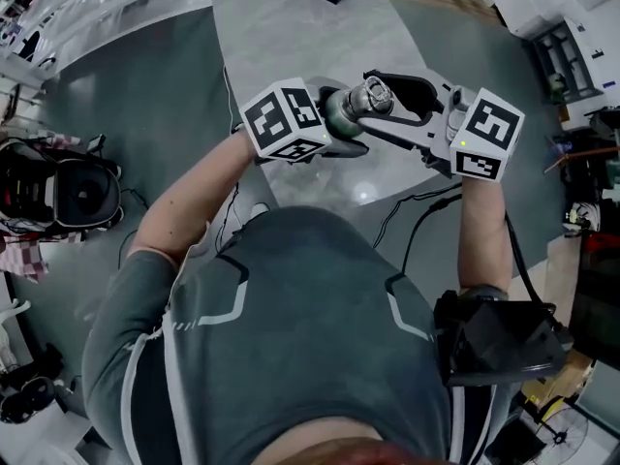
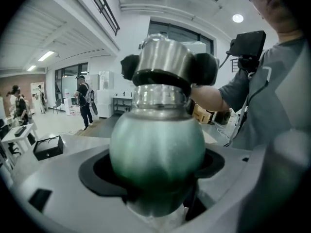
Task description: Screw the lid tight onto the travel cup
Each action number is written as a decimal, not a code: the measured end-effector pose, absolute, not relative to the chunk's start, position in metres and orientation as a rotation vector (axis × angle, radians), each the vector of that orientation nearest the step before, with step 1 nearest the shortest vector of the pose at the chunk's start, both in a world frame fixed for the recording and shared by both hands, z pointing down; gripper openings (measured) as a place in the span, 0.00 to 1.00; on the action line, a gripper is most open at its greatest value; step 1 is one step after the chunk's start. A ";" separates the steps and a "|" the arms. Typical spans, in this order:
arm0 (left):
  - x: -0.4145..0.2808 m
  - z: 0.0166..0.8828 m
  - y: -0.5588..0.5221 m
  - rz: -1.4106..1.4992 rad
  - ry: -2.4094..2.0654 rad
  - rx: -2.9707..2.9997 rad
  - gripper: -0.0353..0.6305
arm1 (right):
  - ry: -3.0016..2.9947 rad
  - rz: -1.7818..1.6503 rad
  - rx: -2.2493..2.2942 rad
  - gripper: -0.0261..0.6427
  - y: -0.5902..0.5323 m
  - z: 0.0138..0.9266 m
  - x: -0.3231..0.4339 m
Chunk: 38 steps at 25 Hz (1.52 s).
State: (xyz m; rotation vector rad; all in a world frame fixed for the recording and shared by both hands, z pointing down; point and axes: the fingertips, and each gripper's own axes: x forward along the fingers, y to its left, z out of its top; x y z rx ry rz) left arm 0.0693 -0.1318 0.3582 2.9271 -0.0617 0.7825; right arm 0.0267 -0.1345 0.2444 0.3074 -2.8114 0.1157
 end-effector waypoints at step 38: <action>0.065 0.338 -0.136 0.780 -0.175 3.066 0.66 | -2.839 0.248 0.180 0.45 -0.133 0.243 0.026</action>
